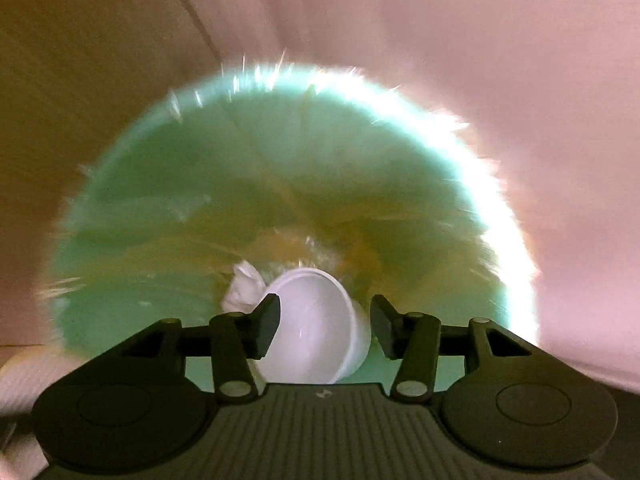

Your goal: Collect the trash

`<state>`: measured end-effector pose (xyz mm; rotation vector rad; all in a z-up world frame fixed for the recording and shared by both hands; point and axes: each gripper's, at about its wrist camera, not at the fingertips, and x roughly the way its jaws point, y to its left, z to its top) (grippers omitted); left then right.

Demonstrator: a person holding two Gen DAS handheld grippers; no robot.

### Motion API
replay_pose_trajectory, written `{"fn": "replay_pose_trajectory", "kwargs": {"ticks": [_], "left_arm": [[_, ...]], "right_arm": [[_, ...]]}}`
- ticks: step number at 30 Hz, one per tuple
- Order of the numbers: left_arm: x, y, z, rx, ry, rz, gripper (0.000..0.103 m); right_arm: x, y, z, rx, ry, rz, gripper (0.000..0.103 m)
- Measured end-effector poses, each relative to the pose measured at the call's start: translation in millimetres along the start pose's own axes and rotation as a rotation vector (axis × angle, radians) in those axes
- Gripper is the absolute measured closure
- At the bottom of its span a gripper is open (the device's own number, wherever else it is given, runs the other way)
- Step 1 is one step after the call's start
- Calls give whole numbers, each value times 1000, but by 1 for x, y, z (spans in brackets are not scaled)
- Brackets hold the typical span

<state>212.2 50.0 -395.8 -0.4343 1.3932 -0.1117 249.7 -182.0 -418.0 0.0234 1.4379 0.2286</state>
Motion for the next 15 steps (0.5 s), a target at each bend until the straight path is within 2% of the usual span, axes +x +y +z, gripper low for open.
{"fn": "replay_pose_trajectory", "kwargs": {"ticks": [2,5,7,8,10,11,15], "left_arm": [[8,-11,7,8,-3,-9,84],[24,-28,14,7,-2,-63,84],[40,-38,16,6,-6,-102,76],[53,-41,17,27,-1,-82,76],[80,-47,16,61,23,20,80],[90,-47,16,59,42,37,80],[89,-52,11,60,50,10,80]], "right_arm": [[-31,0,-25,32,-39,-7,47],[-55,-17,-52,73,-36,-21,47],[-65,-25,-70,88,-27,-30,47],[-70,-29,-77,91,-25,-35,47],[-63,-35,-91,103,-13,-36,47],[-61,-37,-95,113,0,-33,47],[-61,-39,-105,115,3,-22,47]]}}
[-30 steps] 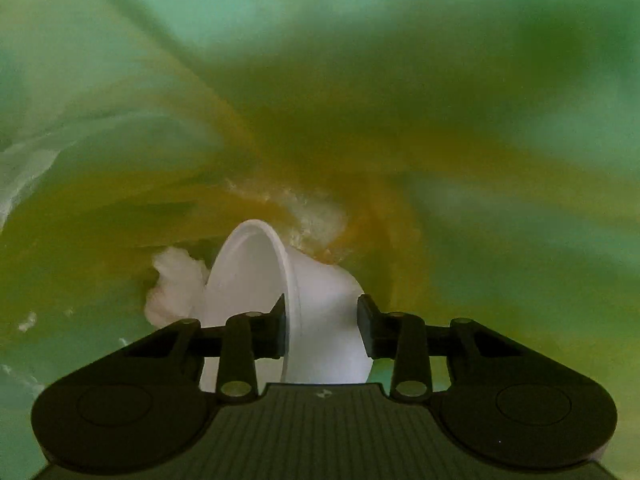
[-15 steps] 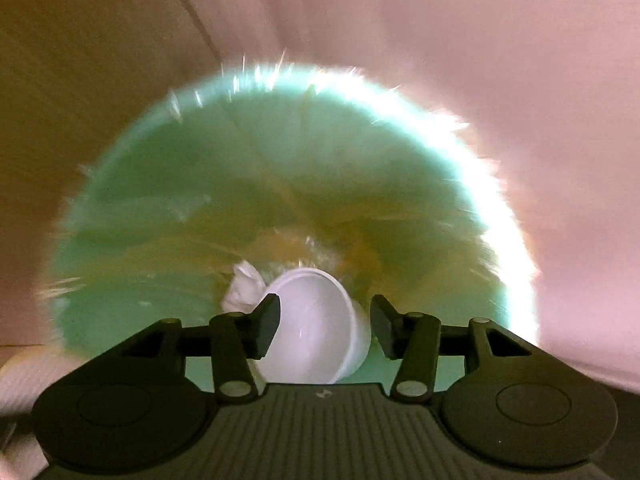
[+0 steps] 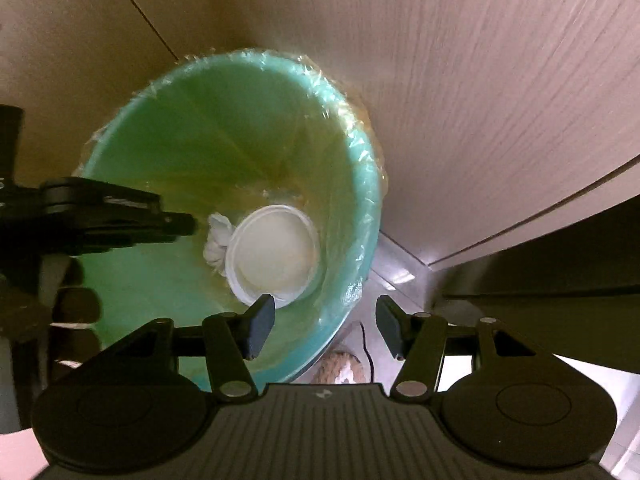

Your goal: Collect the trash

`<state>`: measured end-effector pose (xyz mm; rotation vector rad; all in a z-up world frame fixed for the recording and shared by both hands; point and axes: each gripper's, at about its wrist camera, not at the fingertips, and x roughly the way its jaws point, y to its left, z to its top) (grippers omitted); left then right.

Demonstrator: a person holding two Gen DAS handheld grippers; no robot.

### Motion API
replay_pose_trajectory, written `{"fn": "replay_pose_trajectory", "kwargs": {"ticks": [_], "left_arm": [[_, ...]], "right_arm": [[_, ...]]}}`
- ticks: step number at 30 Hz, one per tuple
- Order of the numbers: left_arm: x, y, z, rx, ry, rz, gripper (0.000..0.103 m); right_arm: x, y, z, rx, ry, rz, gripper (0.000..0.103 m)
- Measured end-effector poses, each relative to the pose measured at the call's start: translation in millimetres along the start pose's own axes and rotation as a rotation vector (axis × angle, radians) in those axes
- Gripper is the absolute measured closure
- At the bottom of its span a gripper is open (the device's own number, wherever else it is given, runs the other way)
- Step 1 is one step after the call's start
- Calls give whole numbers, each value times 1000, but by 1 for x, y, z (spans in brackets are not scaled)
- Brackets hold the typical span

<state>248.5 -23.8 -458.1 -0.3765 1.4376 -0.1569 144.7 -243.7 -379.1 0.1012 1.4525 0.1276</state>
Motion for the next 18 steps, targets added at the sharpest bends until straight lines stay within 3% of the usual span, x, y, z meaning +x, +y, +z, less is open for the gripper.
{"fn": "replay_pose_trajectory", "kwargs": {"ticks": [6,11,13,15,16,18], "left_arm": [[-30,6,-13,8,-16,15,80],[-71,27,-15,-29,-102,38,80],[-84,35,-16,-49,-128,29,79],[-93,44,-19,-75,-146,13,80],[-96,51,-22,-98,-151,2,80],[-102,65,-27,-138,-155,-31,80]], "right_arm": [[7,12,4,-118,-55,-67,47],[18,49,14,-410,-150,-159,45],[24,65,20,-482,-157,-117,41],[36,82,28,-545,-139,-19,30],[47,92,31,-591,-117,14,20],[82,116,36,-701,-34,37,17]]}}
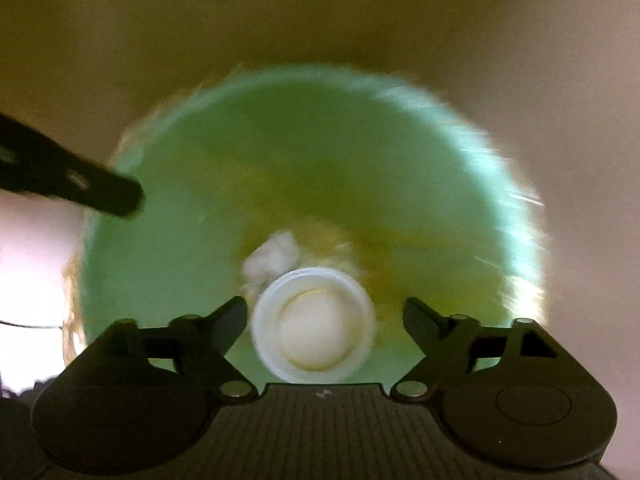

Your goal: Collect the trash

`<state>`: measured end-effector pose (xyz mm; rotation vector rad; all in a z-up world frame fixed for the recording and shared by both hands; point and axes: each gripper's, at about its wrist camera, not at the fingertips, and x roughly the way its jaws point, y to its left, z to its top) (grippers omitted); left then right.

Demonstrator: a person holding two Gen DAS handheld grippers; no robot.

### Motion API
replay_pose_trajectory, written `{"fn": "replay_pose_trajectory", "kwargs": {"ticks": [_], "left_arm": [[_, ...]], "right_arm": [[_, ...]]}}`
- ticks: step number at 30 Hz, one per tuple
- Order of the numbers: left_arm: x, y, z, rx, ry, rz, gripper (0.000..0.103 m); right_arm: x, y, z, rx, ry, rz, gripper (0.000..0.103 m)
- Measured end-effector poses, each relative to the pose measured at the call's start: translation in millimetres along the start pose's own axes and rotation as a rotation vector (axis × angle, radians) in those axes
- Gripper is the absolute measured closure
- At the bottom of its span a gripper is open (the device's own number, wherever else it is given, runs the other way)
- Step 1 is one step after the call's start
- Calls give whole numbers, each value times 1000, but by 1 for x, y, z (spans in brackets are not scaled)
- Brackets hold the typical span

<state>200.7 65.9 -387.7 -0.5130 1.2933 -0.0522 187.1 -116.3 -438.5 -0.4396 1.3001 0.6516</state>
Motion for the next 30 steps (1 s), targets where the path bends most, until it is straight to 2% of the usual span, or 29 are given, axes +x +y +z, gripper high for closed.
{"fn": "replay_pose_trajectory", "kwargs": {"ticks": [4,7,9,11,13,16,18,19,21,22,23,30], "left_arm": [[-10,17,-4,-12,-19,-43,80],[-18,28,-8,-10,-38,-59,80],[-18,33,-12,-21,-40,-70,80],[-18,40,-14,-50,-34,-98,80],[-18,45,-19,-55,-30,-103,80],[-14,49,-25,-43,-29,-91,80],[-11,50,-29,-58,-27,-81,80],[-10,50,-30,-63,-23,-78,80],[-14,46,-32,-70,-18,-86,80],[-16,44,-33,-72,-21,-97,80],[-19,41,-34,-73,-23,-105,80],[-38,19,-36,-98,-40,-159,80]], "right_arm": [[84,32,26,-176,95,75,18],[135,46,37,-261,114,133,21],[171,53,41,-296,140,153,25],[207,53,41,-305,198,118,36],[229,52,38,-283,237,124,41],[244,53,36,-260,246,184,41],[252,56,34,-273,255,170,44],[254,56,34,-257,272,188,52],[241,55,37,-231,270,165,55],[228,55,42,-208,258,174,85],[213,49,46,-168,269,211,101],[77,2,56,65,182,276,103]]}}
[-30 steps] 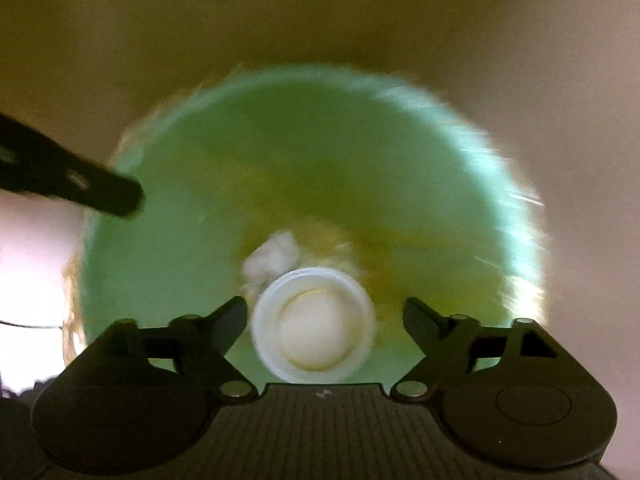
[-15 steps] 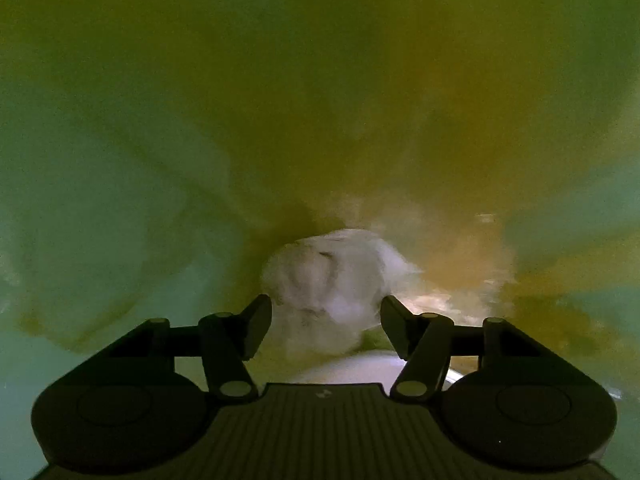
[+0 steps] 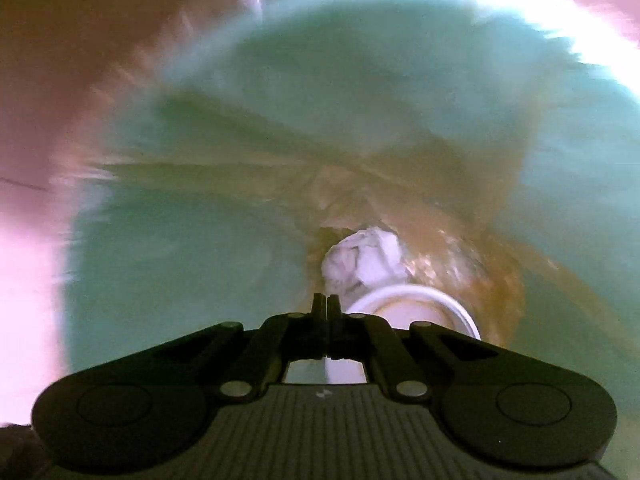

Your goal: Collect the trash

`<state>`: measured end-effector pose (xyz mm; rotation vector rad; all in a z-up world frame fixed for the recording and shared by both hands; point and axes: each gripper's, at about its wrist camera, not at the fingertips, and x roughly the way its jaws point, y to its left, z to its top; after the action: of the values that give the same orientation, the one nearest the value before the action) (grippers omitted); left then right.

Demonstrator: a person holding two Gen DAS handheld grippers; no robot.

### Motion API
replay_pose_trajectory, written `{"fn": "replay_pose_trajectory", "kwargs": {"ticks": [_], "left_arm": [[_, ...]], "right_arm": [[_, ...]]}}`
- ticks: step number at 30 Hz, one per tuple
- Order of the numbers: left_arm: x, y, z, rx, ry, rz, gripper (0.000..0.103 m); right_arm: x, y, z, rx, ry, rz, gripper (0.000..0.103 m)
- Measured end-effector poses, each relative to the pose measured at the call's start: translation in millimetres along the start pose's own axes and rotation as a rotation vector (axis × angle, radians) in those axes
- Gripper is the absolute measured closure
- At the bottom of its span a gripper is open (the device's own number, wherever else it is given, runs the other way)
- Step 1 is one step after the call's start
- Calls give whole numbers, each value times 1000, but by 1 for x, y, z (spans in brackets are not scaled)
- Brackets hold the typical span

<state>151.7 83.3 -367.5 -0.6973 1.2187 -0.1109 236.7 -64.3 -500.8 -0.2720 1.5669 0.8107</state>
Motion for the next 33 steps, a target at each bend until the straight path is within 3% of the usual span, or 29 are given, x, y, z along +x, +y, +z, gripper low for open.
{"fn": "replay_pose_trajectory", "kwargs": {"ticks": [3,4,6,7,8,11,15,18,20,21,22,23,24,25,29,33], "left_arm": [[-1,-4,-2,1,-16,-12,80],[1,-4,-4,0,-18,-18,80],[7,-3,-8,8,-20,-26,80],[10,-3,-9,15,-21,-27,80],[13,-3,-11,24,-23,-26,80],[18,2,-17,33,-38,-36,80],[23,11,-24,37,-42,-16,80],[29,21,-28,11,-35,6,80],[33,26,-28,0,-27,20,80],[35,28,-28,-7,-25,22,80],[35,28,-29,-12,-24,22,80],[36,29,-29,-17,-22,22,80],[35,28,-28,-20,-18,20,80],[33,27,-27,-22,-16,16,80],[16,19,-19,-16,-31,-6,80],[-6,7,-7,-13,-58,-18,80]], "right_arm": [[-22,-7,-10,51,11,-24,101],[-21,-8,-12,28,16,-45,95],[-6,-1,-8,-134,-2,-120,69],[6,8,-7,-248,-25,-163,51],[19,19,-10,-376,-51,-201,47],[74,41,-20,-715,-44,-208,47],[144,46,-26,-884,26,-223,47],[185,43,-17,-845,56,-261,41],[208,41,-18,-848,56,-325,27],[213,39,-20,-856,14,-359,17],[217,37,-20,-854,-6,-357,16],[219,34,-16,-820,23,-338,29],[221,30,-8,-751,96,-280,49],[220,28,-2,-697,147,-255,52],[182,26,5,-587,144,-185,52],[104,0,8,-233,43,-86,52]]}}
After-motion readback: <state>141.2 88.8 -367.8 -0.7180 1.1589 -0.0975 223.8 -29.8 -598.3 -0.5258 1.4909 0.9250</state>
